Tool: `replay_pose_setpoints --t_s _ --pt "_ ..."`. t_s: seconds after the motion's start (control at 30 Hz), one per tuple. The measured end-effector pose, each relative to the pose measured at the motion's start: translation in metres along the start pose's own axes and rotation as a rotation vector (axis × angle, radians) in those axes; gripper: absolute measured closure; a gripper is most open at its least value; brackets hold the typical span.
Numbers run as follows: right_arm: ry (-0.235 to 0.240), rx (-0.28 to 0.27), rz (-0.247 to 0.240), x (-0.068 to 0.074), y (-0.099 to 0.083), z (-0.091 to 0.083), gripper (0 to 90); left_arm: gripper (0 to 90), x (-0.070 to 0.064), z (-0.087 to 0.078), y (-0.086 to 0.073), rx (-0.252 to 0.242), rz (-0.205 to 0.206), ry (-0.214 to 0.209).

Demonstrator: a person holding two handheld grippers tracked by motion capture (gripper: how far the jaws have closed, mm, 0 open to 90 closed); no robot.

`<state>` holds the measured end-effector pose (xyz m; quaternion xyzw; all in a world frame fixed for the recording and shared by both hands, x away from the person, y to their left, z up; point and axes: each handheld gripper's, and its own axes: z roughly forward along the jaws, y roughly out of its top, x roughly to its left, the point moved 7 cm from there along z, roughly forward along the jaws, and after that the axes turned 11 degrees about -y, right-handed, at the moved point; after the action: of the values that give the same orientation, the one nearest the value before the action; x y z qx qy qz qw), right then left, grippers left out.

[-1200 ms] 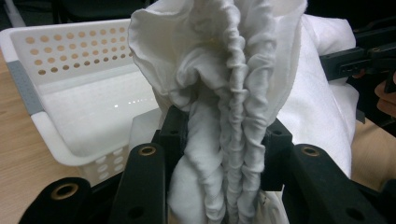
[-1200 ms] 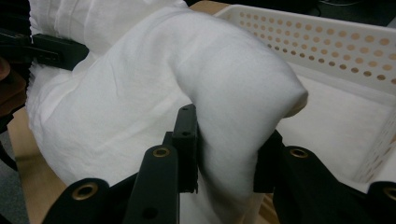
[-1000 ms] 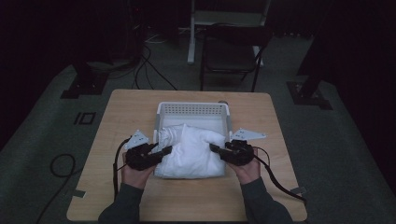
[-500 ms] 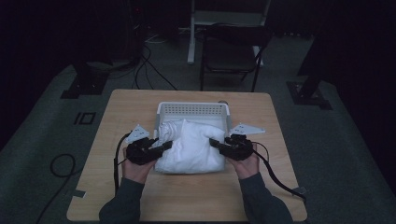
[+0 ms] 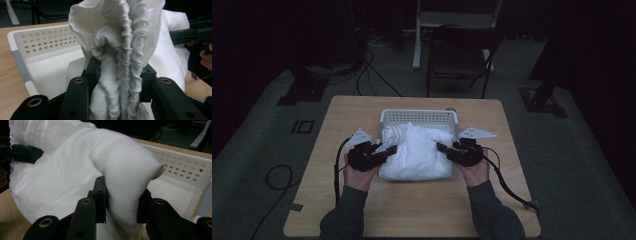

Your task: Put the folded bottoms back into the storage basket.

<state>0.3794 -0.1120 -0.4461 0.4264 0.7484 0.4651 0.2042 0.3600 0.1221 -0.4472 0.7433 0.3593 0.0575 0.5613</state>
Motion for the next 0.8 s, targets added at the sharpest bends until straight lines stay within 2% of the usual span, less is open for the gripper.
replay_pose_setpoints --t_s 0.53,0.8 --pt "-0.026 -0.014 -0.008 -0.009 0.025 0.005 70.3 62.5 0.01 0.007 0.022 -0.023 -0.007 0.011" --pt "-0.035 -0.017 0.002 -0.014 0.031 0.008 70.3 62.5 0.016 0.013 0.031 -0.028 -0.006 0.025"
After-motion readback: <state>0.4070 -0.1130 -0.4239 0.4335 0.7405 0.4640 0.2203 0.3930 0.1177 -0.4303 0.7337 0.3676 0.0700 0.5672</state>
